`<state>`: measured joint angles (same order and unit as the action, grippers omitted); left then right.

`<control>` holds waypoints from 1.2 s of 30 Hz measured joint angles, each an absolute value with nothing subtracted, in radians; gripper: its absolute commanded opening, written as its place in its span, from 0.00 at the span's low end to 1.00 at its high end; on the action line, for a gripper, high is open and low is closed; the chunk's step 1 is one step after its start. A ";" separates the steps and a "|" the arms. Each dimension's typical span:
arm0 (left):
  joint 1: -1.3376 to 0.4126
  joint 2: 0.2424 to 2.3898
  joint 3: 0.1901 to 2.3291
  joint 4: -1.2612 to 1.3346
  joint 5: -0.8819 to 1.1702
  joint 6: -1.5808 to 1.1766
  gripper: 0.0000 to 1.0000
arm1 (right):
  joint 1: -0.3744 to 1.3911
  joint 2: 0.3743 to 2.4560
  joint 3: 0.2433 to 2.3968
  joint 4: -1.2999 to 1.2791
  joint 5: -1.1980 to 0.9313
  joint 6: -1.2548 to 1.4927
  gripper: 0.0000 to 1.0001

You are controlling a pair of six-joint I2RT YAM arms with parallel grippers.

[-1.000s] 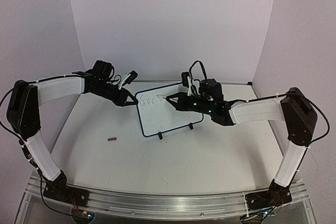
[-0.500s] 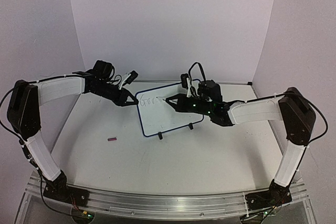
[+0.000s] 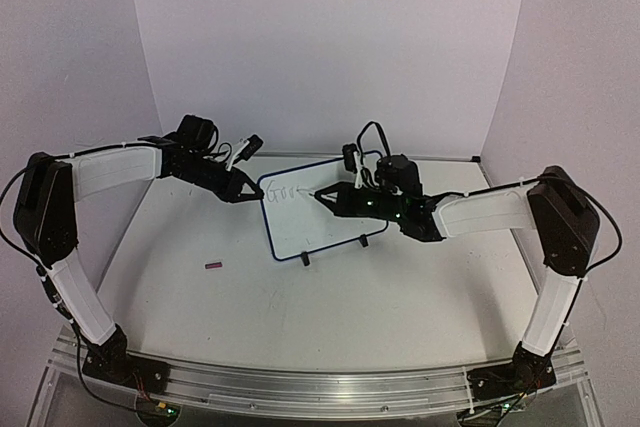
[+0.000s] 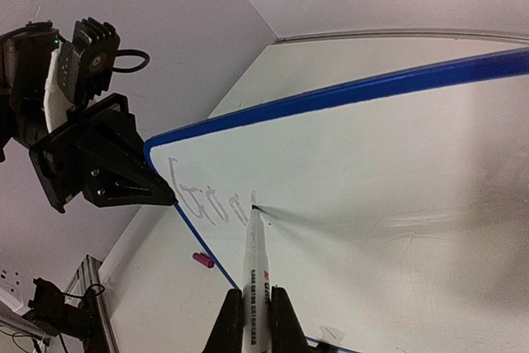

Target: Write a sentence on the whiteboard

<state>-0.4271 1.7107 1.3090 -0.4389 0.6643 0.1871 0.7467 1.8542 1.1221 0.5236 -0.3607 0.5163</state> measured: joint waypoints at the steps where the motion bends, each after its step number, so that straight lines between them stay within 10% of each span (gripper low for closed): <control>1: -0.427 1.711 1.309 -0.439 0.664 0.187 0.00 | 0.747 1.854 1.121 0.523 -0.361 0.516 0.00; 36: -0.427 1.711 1.309 -0.439 0.662 0.187 0.00 | 0.747 1.824 1.091 0.496 -0.311 0.493 0.00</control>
<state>-0.4274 1.7107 1.3094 -0.4393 0.6617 0.1875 0.7467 1.8236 1.0912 0.4961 -0.3111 0.4934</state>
